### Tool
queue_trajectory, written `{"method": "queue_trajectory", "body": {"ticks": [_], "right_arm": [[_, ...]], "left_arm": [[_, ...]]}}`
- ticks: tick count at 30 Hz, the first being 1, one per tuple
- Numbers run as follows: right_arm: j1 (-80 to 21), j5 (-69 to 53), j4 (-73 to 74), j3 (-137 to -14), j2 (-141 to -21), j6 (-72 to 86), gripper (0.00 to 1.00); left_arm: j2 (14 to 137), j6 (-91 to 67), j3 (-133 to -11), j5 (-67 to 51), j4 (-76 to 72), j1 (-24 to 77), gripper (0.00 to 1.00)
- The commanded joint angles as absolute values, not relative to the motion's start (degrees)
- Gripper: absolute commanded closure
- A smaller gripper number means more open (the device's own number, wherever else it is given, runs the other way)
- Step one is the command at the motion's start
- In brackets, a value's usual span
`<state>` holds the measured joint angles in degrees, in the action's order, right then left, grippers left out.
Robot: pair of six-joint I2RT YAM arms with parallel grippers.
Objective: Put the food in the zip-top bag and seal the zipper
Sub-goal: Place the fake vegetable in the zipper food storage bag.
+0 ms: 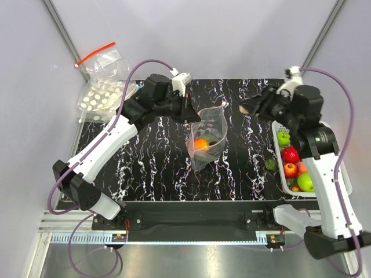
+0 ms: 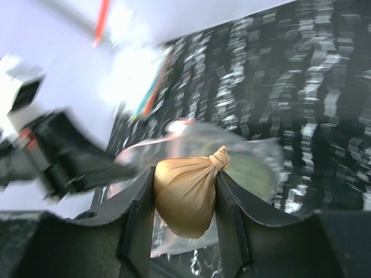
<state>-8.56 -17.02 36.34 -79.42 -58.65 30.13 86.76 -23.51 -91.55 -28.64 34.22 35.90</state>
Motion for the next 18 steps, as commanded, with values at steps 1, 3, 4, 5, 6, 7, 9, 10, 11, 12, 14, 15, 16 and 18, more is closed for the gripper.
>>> {"method": "queue_trajectory", "body": {"ticks": [1, 3, 4, 5, 6, 7, 9, 10, 11, 12, 14, 15, 16, 18], "right_arm": [[-17.73, -12.49, 35.95, -84.72, -63.01, 26.11, 0.61], [-23.62, -9.50, 35.33, -86.13, -65.46, 24.88, 0.60], [-25.38, -8.01, 35.25, -86.57, -66.26, 24.35, 0.60], [-29.05, -5.65, 35.33, -87.62, -68.01, 23.74, 0.60], [-30.31, -4.32, 35.77, -88.15, -68.90, 22.60, 0.60], [-31.89, -1.78, 36.21, -88.76, -69.69, 22.15, 0.59], [-34.96, -0.36, 37.70, -90.17, -71.71, 20.75, 0.59], [-35.68, 1.21, 37.97, -90.18, -71.98, 20.57, 0.59], [-36.55, 1.75, 38.14, -90.00, -72.33, 19.87, 0.58], [-37.61, 2.19, 38.06, -89.65, -72.42, 19.78, 0.58], [-38.49, 4.47, 38.49, -88.95, -72.60, 19.60, 0.55], [-38.76, 4.92, 38.76, -88.77, -72.60, 19.43, 0.54], [-39.11, 5.27, 38.93, -88.51, -72.68, 19.34, 0.51], [-39.37, 5.19, 39.20, -88.16, -72.77, 18.73, 0.31]], "left_arm": [[86.75, -22.85, -95.19, -28.04, 33.75, 35.77, 0.92], [86.66, -22.68, -95.36, -27.69, 34.01, 35.68, 0.92], [86.83, -22.68, -95.36, -27.60, 34.19, 35.68, 0.92], [86.75, -22.68, -95.54, -27.60, 34.10, 35.68, 0.92], [86.92, -22.68, -95.54, -27.68, 34.28, 35.68, 0.92], [87.10, -22.68, -95.45, -27.69, 34.28, 35.68, 0.92], [87.10, -22.59, -95.54, -27.77, 34.28, 35.68, 0.92], [87.27, -22.41, -95.62, -27.77, 34.36, 35.68, 0.92], [87.36, -22.33, -95.71, -27.77, 34.37, 35.68, 0.92], [87.45, -22.24, -95.71, -27.69, 34.45, 35.68, 0.92], [87.63, -21.97, -95.80, -27.77, 34.80, 35.60, 0.92], [87.71, -21.97, -95.89, -27.77, 34.72, 35.68, 0.92], [87.71, -21.97, -95.89, -27.69, 34.80, 35.60, 0.92], [87.80, -21.97, -95.98, -27.77, 34.80, 35.60, 0.92]]}}
